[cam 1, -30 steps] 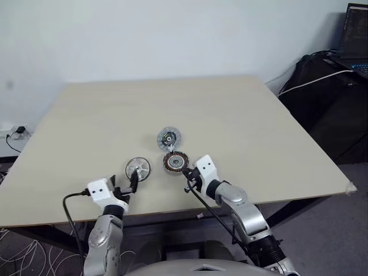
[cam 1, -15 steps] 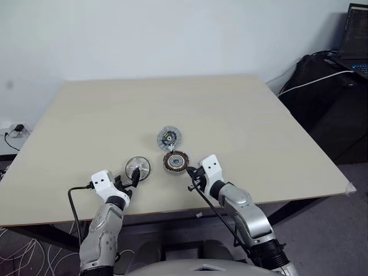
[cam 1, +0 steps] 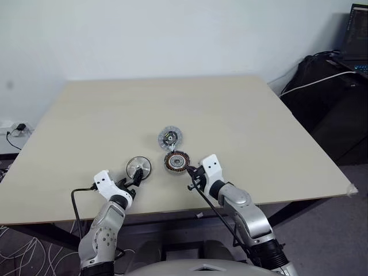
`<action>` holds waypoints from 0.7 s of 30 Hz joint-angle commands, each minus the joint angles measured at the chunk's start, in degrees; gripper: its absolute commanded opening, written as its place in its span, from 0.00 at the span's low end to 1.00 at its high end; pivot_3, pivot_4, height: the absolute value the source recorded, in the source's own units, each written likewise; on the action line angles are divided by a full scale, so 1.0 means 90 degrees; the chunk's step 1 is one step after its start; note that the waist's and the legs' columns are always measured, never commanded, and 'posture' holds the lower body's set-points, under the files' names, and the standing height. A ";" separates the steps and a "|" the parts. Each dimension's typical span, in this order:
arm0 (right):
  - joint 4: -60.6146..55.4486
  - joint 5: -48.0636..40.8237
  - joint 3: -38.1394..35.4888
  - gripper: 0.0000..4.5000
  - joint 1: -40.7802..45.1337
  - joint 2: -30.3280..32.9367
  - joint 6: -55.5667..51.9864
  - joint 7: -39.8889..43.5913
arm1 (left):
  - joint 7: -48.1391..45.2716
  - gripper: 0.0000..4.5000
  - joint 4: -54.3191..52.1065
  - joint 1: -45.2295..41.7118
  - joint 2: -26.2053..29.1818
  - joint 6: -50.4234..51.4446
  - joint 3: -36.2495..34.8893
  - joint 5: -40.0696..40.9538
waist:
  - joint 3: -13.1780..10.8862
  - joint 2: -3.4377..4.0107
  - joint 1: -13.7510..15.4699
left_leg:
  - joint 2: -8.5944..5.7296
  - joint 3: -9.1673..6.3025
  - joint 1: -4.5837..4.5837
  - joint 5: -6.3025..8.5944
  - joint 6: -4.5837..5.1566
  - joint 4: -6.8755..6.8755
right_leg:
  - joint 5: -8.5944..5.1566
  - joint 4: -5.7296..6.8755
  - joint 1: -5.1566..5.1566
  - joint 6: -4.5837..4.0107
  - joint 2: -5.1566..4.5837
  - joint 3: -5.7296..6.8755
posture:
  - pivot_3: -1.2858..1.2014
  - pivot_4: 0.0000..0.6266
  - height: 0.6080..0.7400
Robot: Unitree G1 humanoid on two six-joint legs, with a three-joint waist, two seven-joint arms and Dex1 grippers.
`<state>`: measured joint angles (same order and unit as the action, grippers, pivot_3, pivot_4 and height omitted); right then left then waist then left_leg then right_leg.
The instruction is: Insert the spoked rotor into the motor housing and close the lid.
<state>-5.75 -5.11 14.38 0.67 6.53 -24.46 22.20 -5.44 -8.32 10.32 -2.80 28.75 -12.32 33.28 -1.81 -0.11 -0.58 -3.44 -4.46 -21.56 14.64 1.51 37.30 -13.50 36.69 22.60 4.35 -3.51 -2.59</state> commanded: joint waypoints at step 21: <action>-0.0401 -0.0123 -0.0024 0.00 -0.0027 -0.0052 -0.0140 -0.0009 | 0.0675 1.00 0.0566 -0.0621 -0.0657 0.0047 -0.0378 0.1158 | -0.0001 -0.0003 0.0030 | 0.0000 -0.0001 0.0000 0.0000 -0.0003 0.0002 | 0.0001 0.0000 -0.0003 0.0002 0.0000 0.0001 | 0.52 0.00 1.00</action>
<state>-7.03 -5.33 14.48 -0.02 6.37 -25.69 22.21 -0.15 -4.48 6.06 -4.18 28.23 -15.86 41.81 -1.82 -0.14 -0.31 -3.43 -4.48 -21.55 14.62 1.47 37.32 -13.49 36.70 22.57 4.37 -3.51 -2.58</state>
